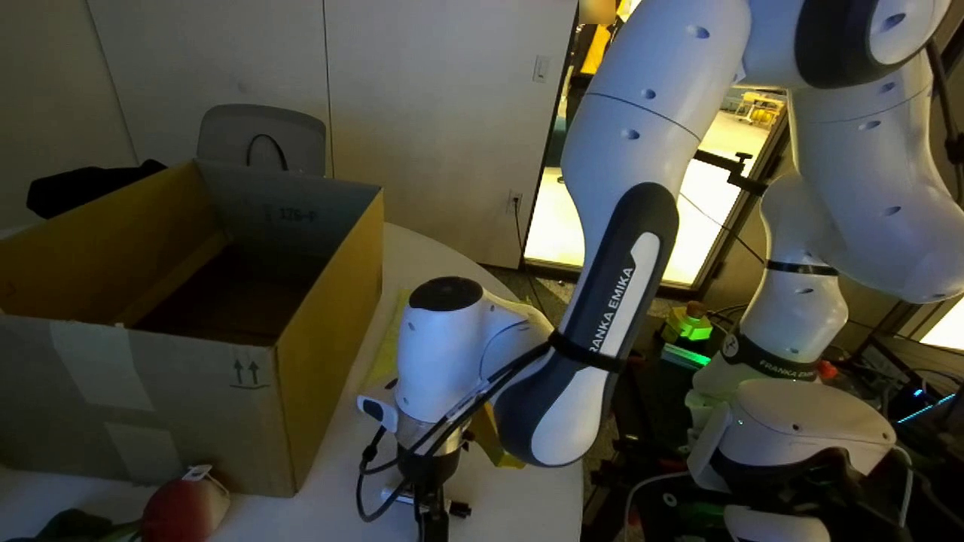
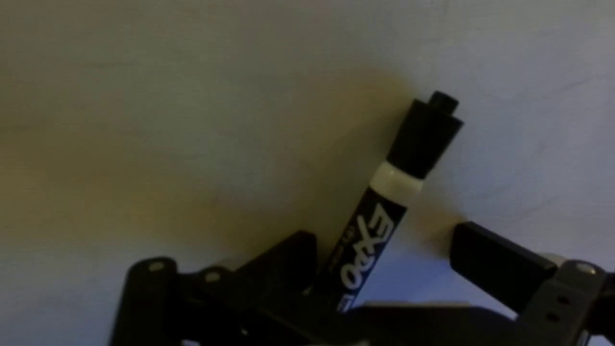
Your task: Pick up the marker and wrap it on the cloth, then pick up the cloth and put it in the box
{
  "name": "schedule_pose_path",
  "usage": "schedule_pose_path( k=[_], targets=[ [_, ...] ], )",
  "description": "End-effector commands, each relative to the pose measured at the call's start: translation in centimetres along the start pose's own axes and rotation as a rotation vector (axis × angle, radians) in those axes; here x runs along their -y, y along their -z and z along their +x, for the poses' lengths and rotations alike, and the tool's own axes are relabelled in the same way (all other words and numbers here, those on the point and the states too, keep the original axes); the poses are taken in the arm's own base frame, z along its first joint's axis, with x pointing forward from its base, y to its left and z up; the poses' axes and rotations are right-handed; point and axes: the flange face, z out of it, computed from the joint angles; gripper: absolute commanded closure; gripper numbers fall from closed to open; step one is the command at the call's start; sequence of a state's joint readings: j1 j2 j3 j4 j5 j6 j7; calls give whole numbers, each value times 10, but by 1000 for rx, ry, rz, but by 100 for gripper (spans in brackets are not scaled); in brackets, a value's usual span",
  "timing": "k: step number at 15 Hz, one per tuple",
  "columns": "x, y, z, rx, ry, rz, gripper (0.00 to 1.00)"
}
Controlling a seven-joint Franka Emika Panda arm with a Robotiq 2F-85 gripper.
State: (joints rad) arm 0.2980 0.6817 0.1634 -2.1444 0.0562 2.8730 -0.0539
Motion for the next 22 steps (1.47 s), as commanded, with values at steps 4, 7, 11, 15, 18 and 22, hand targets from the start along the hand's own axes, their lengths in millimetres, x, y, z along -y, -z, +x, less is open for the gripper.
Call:
schedule_pose_path(
  k=[4, 7, 11, 15, 18, 22],
  targets=[
    [-6, 1, 7, 93, 88, -91, 73],
    [-10, 9, 9, 178, 125, -111, 87],
    [-28, 25, 12, 241, 127, -132, 88],
    [-76, 45, 8, 220, 56, -157, 87],
    [-133, 65, -5, 180, -44, -148, 88],
    [-215, 83, -38, 149, -189, -150, 89]
  ],
)
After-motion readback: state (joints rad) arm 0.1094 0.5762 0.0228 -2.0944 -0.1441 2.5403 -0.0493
